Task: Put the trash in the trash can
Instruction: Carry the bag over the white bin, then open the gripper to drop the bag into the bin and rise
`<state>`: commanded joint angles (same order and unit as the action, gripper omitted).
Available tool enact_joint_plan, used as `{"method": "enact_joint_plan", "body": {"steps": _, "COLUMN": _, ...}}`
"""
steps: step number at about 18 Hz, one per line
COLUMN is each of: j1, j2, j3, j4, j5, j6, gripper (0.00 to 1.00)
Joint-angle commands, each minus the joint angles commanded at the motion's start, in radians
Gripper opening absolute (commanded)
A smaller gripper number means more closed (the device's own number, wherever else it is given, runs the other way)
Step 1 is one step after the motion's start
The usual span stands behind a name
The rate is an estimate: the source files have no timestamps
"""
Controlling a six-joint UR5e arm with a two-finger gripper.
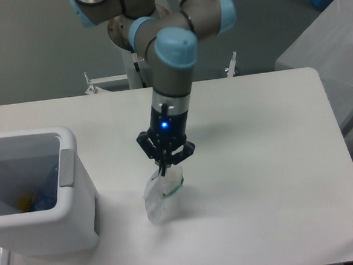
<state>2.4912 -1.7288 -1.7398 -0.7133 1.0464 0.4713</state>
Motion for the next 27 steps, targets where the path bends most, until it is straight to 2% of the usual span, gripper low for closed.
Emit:
{"method": "enact_joint_plan", "body": {"steps": 7, "j1": -0.043, "j2": 0.074, "j3": 0.140, "j4": 0.009, "j5": -0.101, "j6": -0.227, "gripper": 0.00}}
{"method": "enact_joint_plan", "body": {"steps": 12, "j1": -0.132, "j2": 0.129, "j3": 0.164, "j4": 0.009, "j5": -0.123, "j6": -0.276, "gripper": 0.00}}
{"method": "enact_joint_plan", "body": {"steps": 17, "j1": -0.276, "j2": 0.132, "j3": 0.126, "j4": 0.006, "j5": -0.121, "j6": -0.276, "gripper": 0.00}}
{"method": "enact_joint_plan", "body": {"steps": 19, "j1": -0.297, "j2": 0.127, "j3": 0.115, "j4": 0.006, "j5": -0.123, "j6": -0.272, "gripper": 0.00}}
{"method": "enact_joint_plan", "body": {"steps": 23, "j1": -0.337, "j2": 0.132, "j3": 0.049, "j4": 0.009, "j5": -0.121, "j6": -0.257, "gripper": 0.02}}
{"method": "enact_joint_plan", "body": {"steps": 24, "j1": -0.339, "j2": 0.130, "j3": 0.037, "j4": 0.009, "j5": -0.120, "j6": -0.241, "gripper": 0.14}}
{"method": "enact_joint_plan", "body": {"steps": 25, "j1": -0.339, "j2": 0.127, "j3": 0.031, "j4": 0.011, "j5": -0.111, "j6": -0.223, "gripper": 0.38}}
{"method": "enact_joint_plan", "body": {"steps": 26, "j1": -0.339, "j2": 0.126, "j3": 0.026, "j4": 0.012, "j5": -0.106, "j6": -0.191, "gripper": 0.70}}
{"method": "enact_joint_plan", "body": {"steps": 27, "j1": -0.339, "j2": 0.124, "j3": 0.026, "j4": 0.012, "j5": -0.103, "j6": -0.160, "gripper": 0.83}}
